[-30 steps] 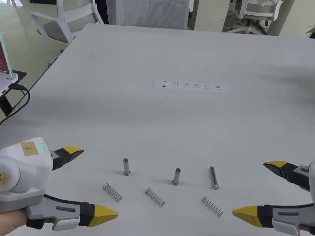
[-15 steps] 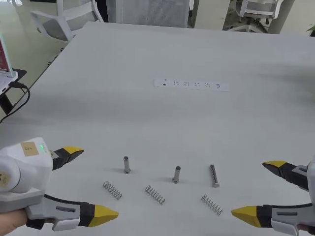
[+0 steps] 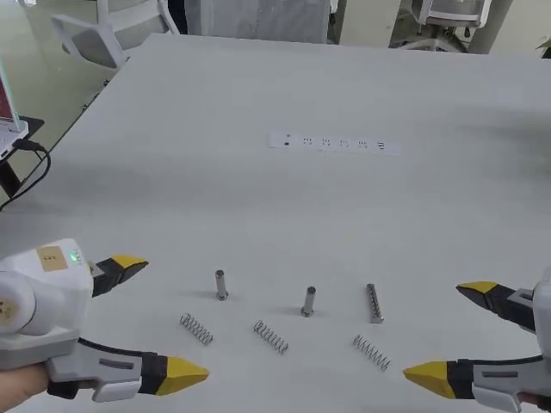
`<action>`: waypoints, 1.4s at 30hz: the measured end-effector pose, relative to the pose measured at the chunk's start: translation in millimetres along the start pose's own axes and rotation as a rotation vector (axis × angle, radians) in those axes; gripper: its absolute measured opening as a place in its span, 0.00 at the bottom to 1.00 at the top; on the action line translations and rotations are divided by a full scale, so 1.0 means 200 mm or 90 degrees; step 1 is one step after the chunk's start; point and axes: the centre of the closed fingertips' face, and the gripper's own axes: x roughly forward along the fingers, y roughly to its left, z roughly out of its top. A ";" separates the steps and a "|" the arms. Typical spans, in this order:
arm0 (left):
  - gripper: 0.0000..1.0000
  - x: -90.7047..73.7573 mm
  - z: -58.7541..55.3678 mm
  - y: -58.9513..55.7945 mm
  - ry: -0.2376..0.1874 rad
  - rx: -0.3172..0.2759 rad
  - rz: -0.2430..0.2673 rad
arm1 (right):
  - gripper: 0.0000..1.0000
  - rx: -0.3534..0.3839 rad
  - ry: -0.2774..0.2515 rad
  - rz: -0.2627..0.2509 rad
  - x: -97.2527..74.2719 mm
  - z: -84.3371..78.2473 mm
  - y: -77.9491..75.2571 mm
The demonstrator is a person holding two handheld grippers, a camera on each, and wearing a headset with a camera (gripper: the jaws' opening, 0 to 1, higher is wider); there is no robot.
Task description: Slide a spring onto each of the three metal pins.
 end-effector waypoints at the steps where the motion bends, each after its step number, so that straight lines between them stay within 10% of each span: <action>1: 0.95 0.00 0.00 0.00 -0.001 -0.002 0.000 | 0.83 0.001 -0.001 0.000 0.00 0.00 0.00; 42: 0.93 0.02 -0.04 -0.03 -0.002 -0.027 -0.015 | 0.79 0.012 0.032 0.022 0.00 -0.08 0.04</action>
